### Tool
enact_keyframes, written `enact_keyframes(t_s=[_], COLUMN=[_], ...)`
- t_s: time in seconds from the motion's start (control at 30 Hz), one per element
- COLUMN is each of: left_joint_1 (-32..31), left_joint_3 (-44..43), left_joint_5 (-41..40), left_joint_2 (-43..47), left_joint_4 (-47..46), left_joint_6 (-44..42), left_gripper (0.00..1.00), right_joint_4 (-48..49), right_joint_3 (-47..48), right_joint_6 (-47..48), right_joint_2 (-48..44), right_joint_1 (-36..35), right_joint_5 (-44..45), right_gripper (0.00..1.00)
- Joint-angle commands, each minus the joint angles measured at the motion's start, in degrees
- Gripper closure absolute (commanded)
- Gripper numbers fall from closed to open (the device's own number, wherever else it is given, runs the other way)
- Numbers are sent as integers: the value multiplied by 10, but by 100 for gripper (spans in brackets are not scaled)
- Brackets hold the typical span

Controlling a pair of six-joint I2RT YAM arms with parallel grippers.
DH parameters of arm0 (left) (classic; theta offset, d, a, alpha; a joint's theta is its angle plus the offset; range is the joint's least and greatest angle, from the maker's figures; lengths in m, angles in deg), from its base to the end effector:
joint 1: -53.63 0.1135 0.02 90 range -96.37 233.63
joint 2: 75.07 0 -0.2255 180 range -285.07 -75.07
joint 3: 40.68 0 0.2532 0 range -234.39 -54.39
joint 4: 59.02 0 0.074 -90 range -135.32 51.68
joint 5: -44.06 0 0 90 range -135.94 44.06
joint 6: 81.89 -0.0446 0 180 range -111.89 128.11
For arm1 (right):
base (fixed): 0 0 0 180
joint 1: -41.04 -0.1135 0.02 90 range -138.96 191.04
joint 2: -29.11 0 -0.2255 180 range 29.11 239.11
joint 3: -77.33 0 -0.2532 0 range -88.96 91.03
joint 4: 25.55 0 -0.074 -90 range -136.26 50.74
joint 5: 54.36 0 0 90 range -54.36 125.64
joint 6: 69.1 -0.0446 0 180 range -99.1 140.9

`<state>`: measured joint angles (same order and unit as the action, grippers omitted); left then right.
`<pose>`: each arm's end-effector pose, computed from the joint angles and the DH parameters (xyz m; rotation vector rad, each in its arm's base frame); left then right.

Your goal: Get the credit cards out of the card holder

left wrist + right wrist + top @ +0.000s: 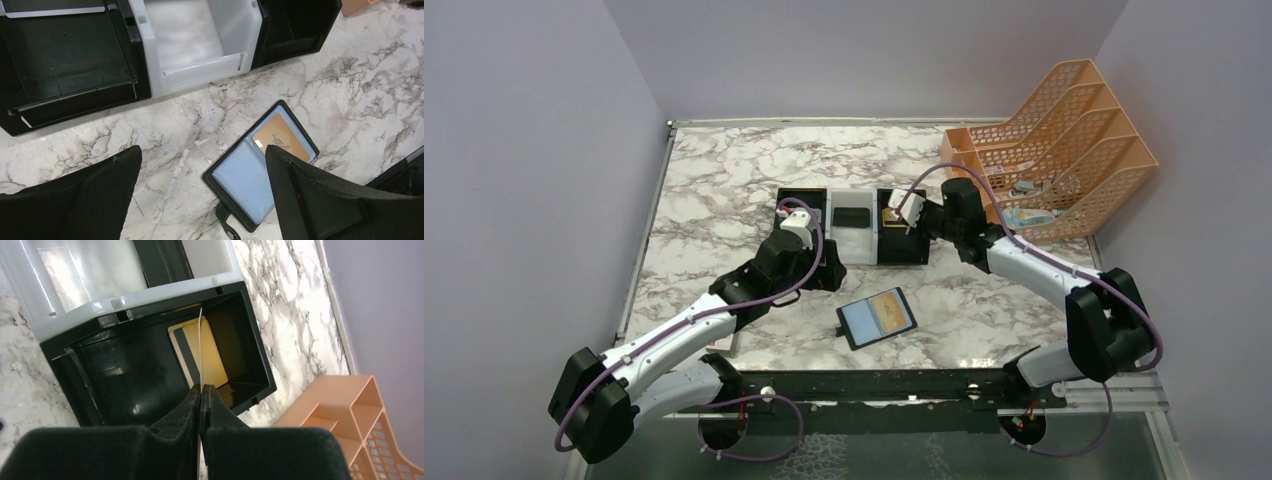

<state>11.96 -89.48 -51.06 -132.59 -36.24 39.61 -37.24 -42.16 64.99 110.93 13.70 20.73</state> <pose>0.1895 -0.1633 0.2035 0.1395 2.1858 -0.6522 0.2808 0.1581 0.1809 -1.3608 1.6346 0.1069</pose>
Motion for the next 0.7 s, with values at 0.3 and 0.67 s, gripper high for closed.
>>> enact_keyframes(t_s=[0.3,0.67], left_joint_1=[11,12], left_joint_3=[0,-2], left_joint_5=[21,25], left_joint_2=[19,30], left_joint_4=[31,33], left_joint_6=[-39,-37], left_gripper=[2,2], right_joint_4=[-77,-51], right_joint_3=[109,94], right_joint_6=[116,127], right_joint_2=[96,112], right_joint_1=[-4,-4], right_joint_5=[25,38], right_gripper=[99,99])
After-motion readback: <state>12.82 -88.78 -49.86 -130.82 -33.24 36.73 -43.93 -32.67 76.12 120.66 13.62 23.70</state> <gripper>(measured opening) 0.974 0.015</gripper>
